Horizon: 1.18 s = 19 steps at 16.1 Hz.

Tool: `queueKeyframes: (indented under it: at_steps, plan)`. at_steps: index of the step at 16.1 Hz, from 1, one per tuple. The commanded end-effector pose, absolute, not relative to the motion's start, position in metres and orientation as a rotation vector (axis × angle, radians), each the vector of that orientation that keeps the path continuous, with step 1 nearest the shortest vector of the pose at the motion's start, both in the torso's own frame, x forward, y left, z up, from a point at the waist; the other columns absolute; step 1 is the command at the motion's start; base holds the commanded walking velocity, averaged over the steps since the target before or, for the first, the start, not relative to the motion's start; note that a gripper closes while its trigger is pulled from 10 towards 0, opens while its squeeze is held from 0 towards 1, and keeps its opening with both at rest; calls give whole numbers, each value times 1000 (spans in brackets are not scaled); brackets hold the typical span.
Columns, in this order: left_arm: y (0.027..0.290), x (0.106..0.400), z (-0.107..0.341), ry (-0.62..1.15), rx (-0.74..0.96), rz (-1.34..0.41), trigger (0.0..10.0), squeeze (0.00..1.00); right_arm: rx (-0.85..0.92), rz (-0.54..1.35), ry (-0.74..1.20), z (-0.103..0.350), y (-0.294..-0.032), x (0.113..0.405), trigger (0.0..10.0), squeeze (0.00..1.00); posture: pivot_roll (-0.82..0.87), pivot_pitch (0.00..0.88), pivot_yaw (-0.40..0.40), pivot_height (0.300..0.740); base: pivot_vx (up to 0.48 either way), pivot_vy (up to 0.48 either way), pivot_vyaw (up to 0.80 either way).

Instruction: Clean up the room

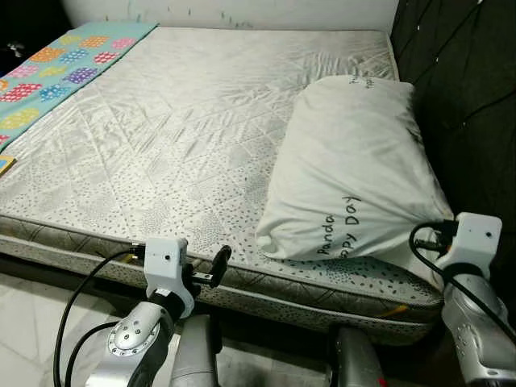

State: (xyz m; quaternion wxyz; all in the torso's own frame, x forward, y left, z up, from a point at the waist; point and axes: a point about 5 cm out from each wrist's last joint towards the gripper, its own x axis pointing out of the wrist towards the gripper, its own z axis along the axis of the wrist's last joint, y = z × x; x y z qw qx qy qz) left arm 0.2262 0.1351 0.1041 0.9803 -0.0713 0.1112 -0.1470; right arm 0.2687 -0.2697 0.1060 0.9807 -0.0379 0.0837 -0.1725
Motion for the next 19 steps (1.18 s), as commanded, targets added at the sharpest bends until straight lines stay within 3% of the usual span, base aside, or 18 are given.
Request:
queueKeyframes:
  at_steps: [1,7,19]
  plan:
    - [136,227,102,231,-133,-298,10000,0,-85,-438,101,124,-287,261,0,0,-11,14,55,574,0,0,0]
    - [133,234,101,228,-134,-328,10000,0,-107,-497,127,122,-300,235,0,0,-60,4,77,574,0,0,0]
    - [131,245,100,214,-128,-354,10000,0,-129,-546,135,127,-310,220,0,0,-98,0,89,574,0,0,0]
